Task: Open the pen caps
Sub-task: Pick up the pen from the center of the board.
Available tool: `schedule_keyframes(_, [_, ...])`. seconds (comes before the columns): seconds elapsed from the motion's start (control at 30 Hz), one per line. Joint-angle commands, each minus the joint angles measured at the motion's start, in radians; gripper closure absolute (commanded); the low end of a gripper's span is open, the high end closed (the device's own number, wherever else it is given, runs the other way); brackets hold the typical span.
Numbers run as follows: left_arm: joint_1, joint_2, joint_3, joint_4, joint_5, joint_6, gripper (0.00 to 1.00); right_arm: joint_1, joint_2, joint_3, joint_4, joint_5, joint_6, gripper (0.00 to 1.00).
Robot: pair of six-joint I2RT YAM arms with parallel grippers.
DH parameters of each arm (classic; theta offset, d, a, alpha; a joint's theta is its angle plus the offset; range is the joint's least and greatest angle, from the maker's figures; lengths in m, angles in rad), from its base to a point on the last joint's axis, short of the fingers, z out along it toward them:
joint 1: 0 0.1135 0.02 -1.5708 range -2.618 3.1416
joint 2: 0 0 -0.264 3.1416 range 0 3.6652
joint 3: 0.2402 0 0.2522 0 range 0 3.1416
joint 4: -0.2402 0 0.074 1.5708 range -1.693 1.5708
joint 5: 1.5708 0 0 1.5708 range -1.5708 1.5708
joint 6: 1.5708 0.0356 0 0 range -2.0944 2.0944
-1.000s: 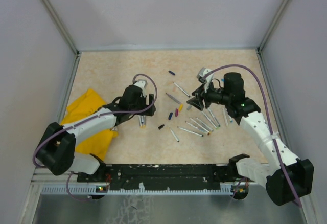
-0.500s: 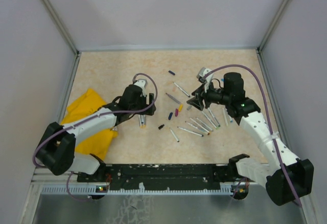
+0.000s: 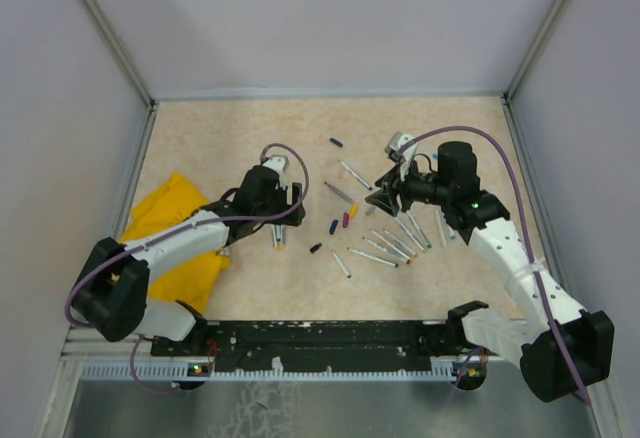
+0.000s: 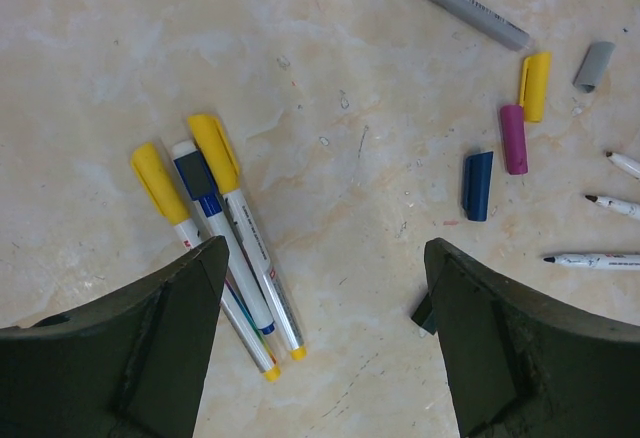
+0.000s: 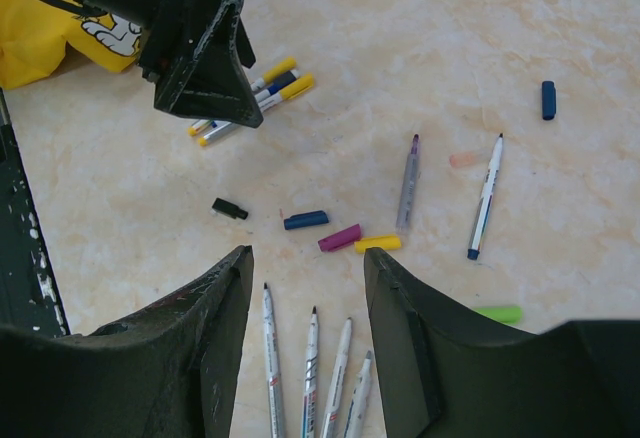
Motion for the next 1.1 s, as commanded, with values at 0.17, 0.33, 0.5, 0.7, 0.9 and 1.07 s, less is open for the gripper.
schedule_keyframes(0.17, [-0.002,0.022,0.046,0.002,0.005,0.017,0.16,-0.002,-0.002,0.000,0.023,-0.009,-0.017,0.51])
schedule_keyframes(0.33, [-0.002,0.030,0.054,0.002,0.000,0.026,0.16,-0.003,-0.004,0.000,0.022,-0.009,-0.017,0.51])
schedule_keyframes(0.5, [-0.001,0.043,0.067,-0.001,-0.003,0.034,0.16,-0.003,-0.003,0.000,0.023,-0.009,-0.017,0.51])
schedule_keyframes(0.7, [-0.001,0.061,0.084,0.000,-0.001,0.038,0.16,-0.002,-0.003,0.000,0.021,-0.009,-0.016,0.51])
schedule_keyframes(0.9, [-0.001,0.092,0.112,-0.001,-0.002,0.042,0.16,-0.003,-0.003,0.001,0.021,-0.009,-0.016,0.51])
schedule_keyframes(1.07, [0.001,0.142,0.151,-0.007,-0.020,0.040,0.18,-0.003,-0.007,0.000,0.022,-0.010,-0.017,0.51])
